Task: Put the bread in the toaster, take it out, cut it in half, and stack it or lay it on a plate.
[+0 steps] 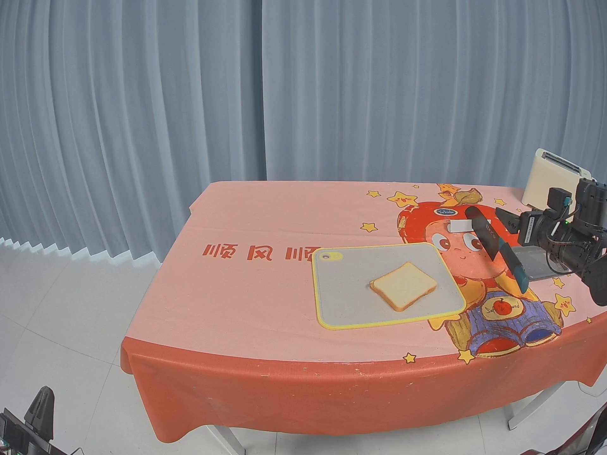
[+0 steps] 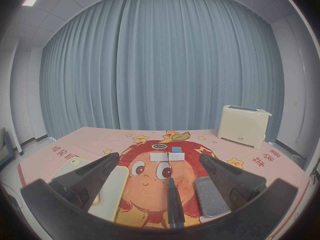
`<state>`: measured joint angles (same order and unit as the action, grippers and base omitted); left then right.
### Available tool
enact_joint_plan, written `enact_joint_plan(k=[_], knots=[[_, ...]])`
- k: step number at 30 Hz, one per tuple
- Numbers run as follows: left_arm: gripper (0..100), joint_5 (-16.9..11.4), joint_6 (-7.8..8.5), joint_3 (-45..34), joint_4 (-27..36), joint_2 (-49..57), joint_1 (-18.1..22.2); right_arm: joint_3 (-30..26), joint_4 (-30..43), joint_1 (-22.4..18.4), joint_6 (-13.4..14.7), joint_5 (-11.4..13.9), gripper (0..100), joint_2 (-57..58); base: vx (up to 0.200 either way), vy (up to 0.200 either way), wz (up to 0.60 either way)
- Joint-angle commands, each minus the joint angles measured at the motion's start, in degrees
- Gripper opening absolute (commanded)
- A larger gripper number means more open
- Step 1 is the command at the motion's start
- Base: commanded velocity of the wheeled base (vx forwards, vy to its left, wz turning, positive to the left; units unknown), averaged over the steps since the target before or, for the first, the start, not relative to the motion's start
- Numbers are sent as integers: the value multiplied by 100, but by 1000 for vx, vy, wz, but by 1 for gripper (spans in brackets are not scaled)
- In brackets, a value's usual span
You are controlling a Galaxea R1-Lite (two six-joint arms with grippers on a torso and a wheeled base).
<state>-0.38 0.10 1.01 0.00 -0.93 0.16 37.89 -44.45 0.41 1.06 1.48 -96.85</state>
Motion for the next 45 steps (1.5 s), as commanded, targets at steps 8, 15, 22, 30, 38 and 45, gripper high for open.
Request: enact_joint_plan(k=[8, 15, 22, 30, 38, 45], knots=[[0, -6, -1, -101, -9, 93, 2, 105, -3, 2, -1, -7, 100, -123, 0, 0, 0], [0, -6, -1, -101, -9, 93, 2, 219, -3, -24, -1, -16, 100, -141, 0, 0, 0], [0, -6, -1, -101, -9, 93, 2, 351, 6, -24, -1, -33, 100, -299, 0, 0, 0], [0, -6, -1, -101, -9, 93, 2, 509, -47, -358, -80, -121, 100, -712, 0, 0, 0], [0, 3, -1, -101, 0, 93, 2, 289, -11, -314, -194, -95, 100, -747, 0, 0, 0], [0, -6, -1, -101, -9, 93, 2, 70, -3, -288, -212, -42, 100, -809, 0, 0, 0]])
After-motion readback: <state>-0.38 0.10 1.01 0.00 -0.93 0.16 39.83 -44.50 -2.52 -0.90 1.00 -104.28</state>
